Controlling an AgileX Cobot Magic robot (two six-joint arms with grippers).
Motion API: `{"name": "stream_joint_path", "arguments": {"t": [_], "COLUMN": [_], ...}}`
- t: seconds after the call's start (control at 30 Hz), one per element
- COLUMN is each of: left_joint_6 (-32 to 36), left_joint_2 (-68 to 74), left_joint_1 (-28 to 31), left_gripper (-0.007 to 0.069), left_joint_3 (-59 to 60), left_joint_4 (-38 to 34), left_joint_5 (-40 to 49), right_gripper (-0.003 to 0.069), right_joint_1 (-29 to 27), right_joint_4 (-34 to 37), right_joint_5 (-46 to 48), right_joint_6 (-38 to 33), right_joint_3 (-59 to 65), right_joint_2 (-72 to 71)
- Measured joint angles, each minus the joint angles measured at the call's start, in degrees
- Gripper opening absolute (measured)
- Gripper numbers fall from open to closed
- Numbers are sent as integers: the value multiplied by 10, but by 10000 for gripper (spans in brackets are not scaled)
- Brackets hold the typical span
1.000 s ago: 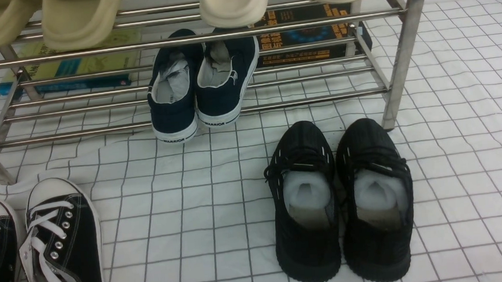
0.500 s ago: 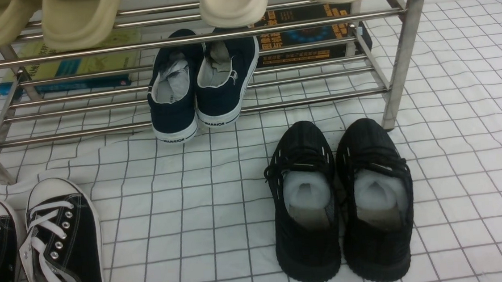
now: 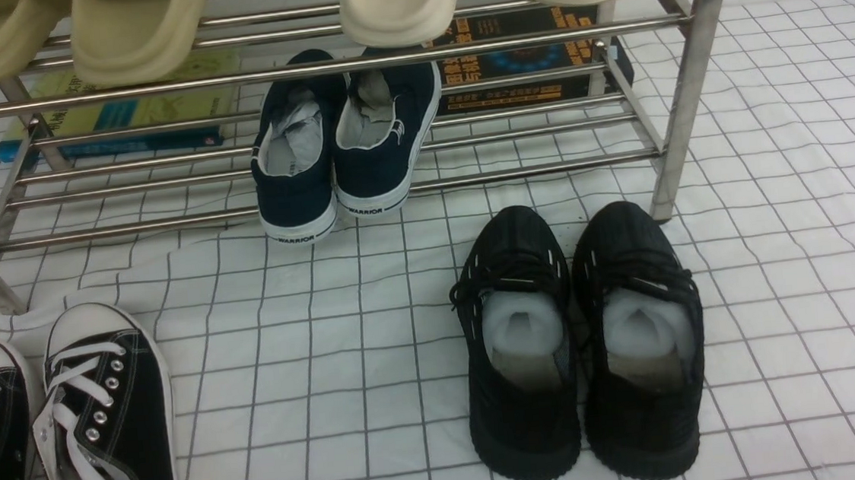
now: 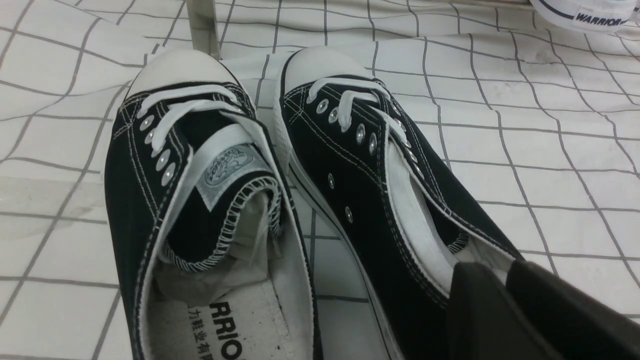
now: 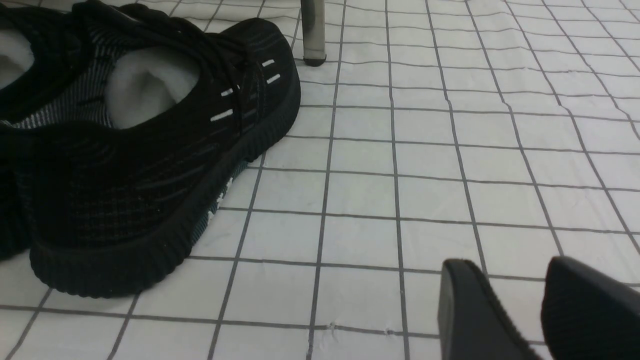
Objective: Take the shoes off the shelf with your hand from the white checkered tablecloth.
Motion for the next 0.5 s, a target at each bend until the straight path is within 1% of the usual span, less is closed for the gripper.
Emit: {"name": "stream_joint_path", "arguments": {"t": [0.5], "left_joint_6": [0], "left_joint_2": [0], "left_joint_1": [0], "left_gripper": [116], "left_joint_3": [0], "left_joint_4": [0], "left_joint_5": [1], "right_gripper": [239], "right_joint_1": [-1], "right_joint_4": [0], "right_joint_5": [0], "right_joint_6": [0], "right_joint_3": [0], "right_joint_2": [0]}}
